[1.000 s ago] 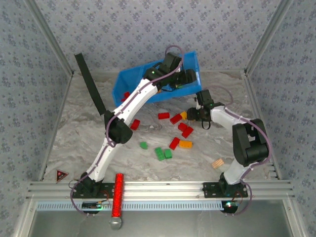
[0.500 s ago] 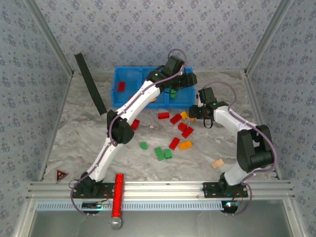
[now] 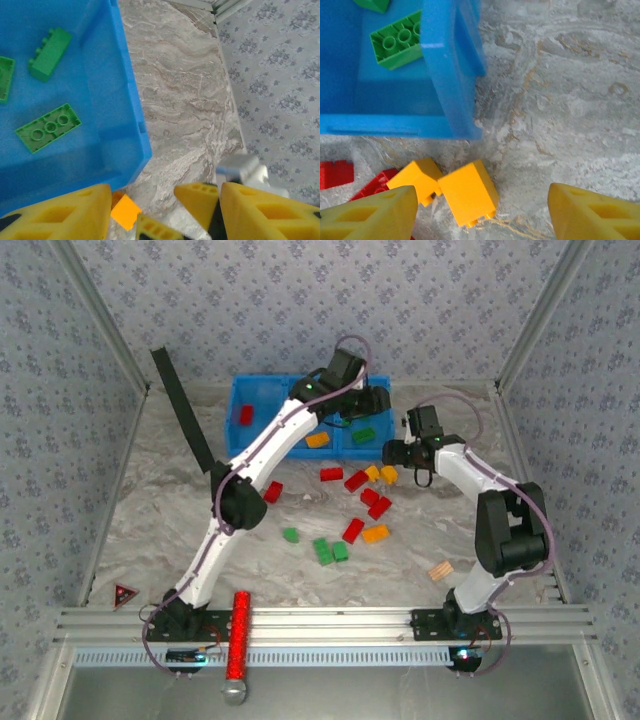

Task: Sort the legos into containers by color
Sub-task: Move the container to the top-center of the table.

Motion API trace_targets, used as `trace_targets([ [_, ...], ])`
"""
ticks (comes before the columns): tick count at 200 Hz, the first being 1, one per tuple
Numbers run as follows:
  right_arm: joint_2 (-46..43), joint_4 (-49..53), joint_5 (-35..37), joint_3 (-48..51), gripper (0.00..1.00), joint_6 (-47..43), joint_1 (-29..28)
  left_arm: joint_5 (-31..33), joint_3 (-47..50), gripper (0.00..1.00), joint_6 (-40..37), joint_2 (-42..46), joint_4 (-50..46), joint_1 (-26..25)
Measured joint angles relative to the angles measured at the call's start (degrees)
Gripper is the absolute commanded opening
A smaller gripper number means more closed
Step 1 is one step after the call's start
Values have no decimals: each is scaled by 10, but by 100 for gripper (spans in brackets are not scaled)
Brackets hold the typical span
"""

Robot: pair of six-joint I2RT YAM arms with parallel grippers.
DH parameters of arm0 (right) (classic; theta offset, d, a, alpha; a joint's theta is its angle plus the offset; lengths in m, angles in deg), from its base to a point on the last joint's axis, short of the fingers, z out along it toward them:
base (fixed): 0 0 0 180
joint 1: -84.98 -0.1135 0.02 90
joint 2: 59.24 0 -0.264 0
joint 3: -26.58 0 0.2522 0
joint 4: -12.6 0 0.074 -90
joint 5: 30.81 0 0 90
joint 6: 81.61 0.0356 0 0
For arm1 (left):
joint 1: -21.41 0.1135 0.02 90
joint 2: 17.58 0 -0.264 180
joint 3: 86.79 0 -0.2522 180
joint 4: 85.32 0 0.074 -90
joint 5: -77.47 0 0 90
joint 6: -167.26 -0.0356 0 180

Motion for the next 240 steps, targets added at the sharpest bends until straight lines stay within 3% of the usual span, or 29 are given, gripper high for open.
trace_targets([
  [56, 73, -17, -7, -99, 75, 0, 3, -23, 91, 60, -53, 168, -31, 29],
  [108, 170, -12, -2, -163, 41, 1, 14, -26, 309, 62, -80, 353, -40, 80],
  [160, 176, 18, 2, -188, 28, 2, 33, 11, 530, 64, -84, 492, -37, 159],
  [240, 127, 114, 10, -179, 24, -39, 56, 152, 871, 63, -137, 597, -26, 102],
])
